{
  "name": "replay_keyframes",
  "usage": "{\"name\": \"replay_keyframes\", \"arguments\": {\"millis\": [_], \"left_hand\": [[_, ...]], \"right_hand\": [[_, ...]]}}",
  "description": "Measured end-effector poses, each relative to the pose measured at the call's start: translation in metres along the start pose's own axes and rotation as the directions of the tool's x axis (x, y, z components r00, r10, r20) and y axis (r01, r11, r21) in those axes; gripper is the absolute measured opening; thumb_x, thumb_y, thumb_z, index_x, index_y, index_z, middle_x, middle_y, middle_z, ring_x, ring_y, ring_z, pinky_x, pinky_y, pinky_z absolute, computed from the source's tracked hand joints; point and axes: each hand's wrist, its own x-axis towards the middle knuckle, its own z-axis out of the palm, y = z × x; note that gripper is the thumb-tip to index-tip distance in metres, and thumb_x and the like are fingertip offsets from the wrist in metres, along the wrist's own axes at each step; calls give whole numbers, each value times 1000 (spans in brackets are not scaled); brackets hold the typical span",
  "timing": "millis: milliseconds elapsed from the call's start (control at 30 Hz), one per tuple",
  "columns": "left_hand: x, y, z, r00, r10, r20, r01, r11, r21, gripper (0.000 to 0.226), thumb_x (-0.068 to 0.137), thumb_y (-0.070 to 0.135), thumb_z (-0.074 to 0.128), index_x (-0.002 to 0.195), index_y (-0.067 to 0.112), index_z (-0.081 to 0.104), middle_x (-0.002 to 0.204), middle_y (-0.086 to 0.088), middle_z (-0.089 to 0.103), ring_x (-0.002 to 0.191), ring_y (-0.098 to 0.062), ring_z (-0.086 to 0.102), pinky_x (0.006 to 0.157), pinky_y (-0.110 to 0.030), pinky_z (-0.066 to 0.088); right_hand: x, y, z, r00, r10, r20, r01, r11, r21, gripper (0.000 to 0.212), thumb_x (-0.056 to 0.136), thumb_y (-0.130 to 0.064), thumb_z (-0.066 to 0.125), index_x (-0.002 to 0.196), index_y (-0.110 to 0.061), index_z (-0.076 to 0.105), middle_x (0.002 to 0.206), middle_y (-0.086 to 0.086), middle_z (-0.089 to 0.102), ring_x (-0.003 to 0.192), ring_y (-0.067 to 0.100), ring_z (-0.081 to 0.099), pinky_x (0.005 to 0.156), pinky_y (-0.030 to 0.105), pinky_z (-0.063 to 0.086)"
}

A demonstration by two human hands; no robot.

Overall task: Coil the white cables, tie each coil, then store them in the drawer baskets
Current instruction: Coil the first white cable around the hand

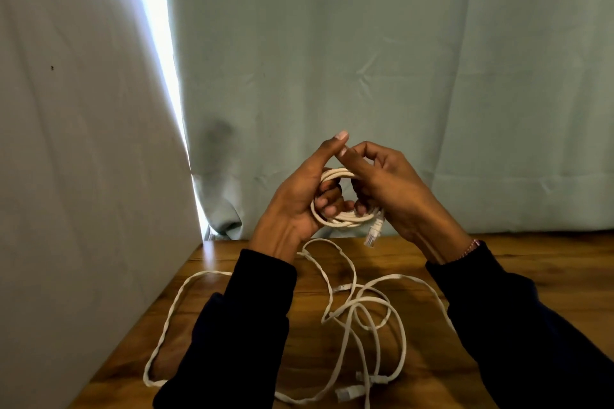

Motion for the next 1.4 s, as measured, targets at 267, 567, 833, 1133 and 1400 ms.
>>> {"name": "replay_keyframes", "arguments": {"millis": [267,567,833,1133,1400], "left_hand": [[-2,3,-8,998,20,57,-11,987,-163,45,75,45,71,52,12,49,33,4,33,29,-9,34,57,-25,45],[3,2,-5,997,71,6,-71,995,-74,45,98,26,58,54,16,50,42,4,29,34,-8,26,50,-24,44],[5,-12,20,970,231,-79,-201,940,277,32,104,25,51,85,4,65,48,3,32,42,-11,28,54,-31,37],[-3,-8,31,987,142,-70,-118,953,278,49,105,27,45,57,16,48,48,2,33,45,-12,29,50,-26,32],[-3,-4,19,985,127,115,-159,925,345,42,107,32,40,71,11,46,54,0,35,54,-14,37,62,-31,38]], "right_hand": [[4,0,-11,993,51,102,-74,968,240,26,94,-33,64,101,-9,60,57,-5,41,49,9,34,50,24,43],[9,6,-21,988,-21,156,-10,981,196,29,101,-25,55,119,-5,63,67,1,47,54,9,40,50,22,42],[7,9,-11,988,-15,-153,-42,930,-365,84,98,-67,15,88,-3,69,67,7,65,54,15,60,52,26,48],[19,29,-10,812,-504,-293,217,728,-650,63,109,-31,30,48,-19,38,40,-4,37,44,1,50,50,8,36],[22,33,-10,748,-599,-286,287,680,-675,63,109,-31,34,48,-18,43,40,-2,41,41,12,50,49,15,36]]}}
